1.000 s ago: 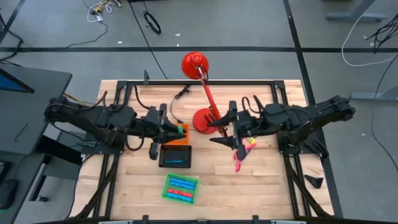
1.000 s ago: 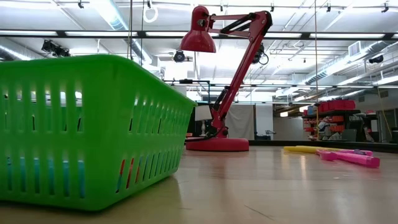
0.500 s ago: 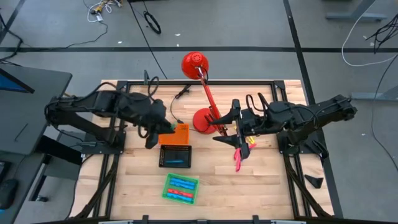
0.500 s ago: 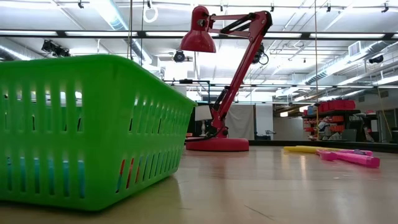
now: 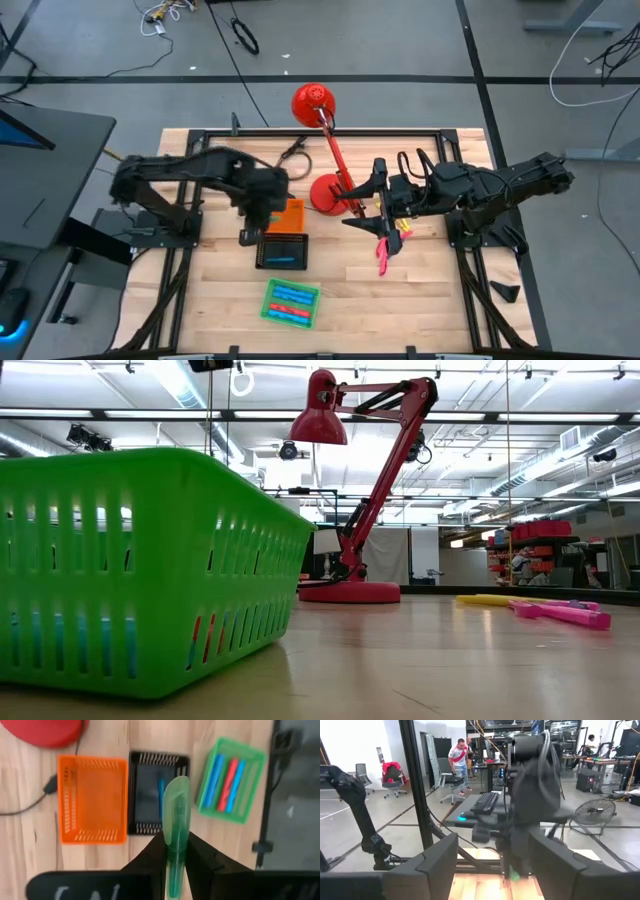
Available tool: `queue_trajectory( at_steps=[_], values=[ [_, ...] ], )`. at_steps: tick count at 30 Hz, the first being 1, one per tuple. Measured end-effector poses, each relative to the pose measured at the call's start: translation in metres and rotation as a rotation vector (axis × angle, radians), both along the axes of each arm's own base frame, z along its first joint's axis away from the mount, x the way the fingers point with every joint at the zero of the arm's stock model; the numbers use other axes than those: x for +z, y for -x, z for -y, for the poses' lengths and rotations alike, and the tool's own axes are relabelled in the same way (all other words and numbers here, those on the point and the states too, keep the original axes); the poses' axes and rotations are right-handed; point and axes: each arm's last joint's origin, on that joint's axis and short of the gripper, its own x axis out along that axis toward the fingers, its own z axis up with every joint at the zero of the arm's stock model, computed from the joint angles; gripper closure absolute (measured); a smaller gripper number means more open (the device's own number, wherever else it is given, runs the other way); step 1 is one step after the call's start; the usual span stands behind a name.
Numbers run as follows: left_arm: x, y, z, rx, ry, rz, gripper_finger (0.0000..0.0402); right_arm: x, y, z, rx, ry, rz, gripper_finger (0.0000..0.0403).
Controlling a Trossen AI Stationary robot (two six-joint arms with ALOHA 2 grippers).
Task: Pick & Place Markers
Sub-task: Put the green pen into the black bin
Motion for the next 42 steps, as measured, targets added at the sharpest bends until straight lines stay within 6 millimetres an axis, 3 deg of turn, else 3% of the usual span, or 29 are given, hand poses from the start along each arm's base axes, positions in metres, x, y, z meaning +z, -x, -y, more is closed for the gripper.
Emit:
queue_trajectory(
  at_steps=[7,15,28,42],
  values=[
    [-0.026,-0.023,0.004,-0.054,0.002,-0.151,0.0352,0.000,0.000,0.000,0.000,0.001,-0.004,0.0162],
    [-0.054,-0.045,0.018,-0.084,-0.034,-0.119,0.0352,-0.001,0.000,0.000,0.000,0.002,-0.006,0.0162],
    [-0.132,-0.047,0.037,-0.066,-0.062,-0.202,0.0352,-0.001,0.000,0.000,0.000,0.052,-0.004,0.0162],
    [-0.204,-0.068,0.049,-0.089,-0.071,-0.228,0.0352,-0.002,0.000,0.000,0.000,0.057,-0.011,0.0162]
  ],
)
